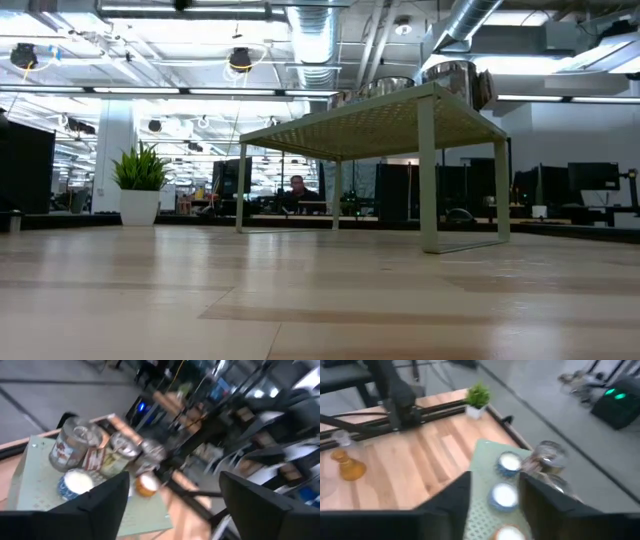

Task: Stock candles on shelf
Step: Adjust the scented candles on the shelf

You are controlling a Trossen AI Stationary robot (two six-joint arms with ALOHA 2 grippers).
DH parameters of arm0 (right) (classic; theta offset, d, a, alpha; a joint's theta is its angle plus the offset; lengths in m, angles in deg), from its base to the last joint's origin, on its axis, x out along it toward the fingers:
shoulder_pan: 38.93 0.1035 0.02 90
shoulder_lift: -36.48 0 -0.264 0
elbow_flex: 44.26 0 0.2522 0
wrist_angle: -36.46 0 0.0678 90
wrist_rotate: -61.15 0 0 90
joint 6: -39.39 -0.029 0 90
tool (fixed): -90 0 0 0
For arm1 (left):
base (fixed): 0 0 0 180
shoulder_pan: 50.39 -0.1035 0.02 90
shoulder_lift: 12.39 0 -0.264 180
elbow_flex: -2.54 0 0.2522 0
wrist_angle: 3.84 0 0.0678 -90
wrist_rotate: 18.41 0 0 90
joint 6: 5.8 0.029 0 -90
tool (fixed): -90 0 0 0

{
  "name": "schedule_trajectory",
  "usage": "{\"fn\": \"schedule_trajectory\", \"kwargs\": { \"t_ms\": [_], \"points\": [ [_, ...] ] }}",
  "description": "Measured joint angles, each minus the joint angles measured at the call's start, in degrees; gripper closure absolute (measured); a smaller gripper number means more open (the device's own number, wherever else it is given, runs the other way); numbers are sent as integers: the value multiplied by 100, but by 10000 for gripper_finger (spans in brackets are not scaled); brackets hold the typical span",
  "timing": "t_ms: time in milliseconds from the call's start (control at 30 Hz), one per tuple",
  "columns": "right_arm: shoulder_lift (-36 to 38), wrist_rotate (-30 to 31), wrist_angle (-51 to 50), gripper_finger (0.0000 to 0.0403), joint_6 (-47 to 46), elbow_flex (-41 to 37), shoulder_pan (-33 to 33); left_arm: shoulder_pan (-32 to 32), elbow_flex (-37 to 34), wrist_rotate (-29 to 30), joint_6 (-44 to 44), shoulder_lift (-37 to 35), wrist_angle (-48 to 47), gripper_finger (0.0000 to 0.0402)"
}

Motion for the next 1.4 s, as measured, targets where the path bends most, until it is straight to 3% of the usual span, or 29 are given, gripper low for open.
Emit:
{"fn": "schedule_trajectory", "kwargs": {
  "t_ms": [100,167,267,600,933,1100,1400],
  "points": [
    [-228,-536,268,358,186,8,-423,382,2,626,-128,-540,-183,119],
    [-429,-804,265,389,390,2,-706,651,2,1012,-146,-772,-237,137],
    [-625,-1403,295,390,472,4,-1187,943,3,1382,-146,-951,-234,159],
    [-1359,-3034,311,402,869,7,-2097,1319,1,1289,-145,-899,-245,203],
    [-1842,-3048,-462,403,877,5,-2518,1342,-2,1292,-252,-898,-235,220],
    [-1824,-2683,-664,403,874,9,-2683,1342,0,1293,-252,-904,-222,225],
    [-1824,-2656,-1031,403,859,7,-2990,1342,0,1292,-249,-898,-187,227]
  ]
}}
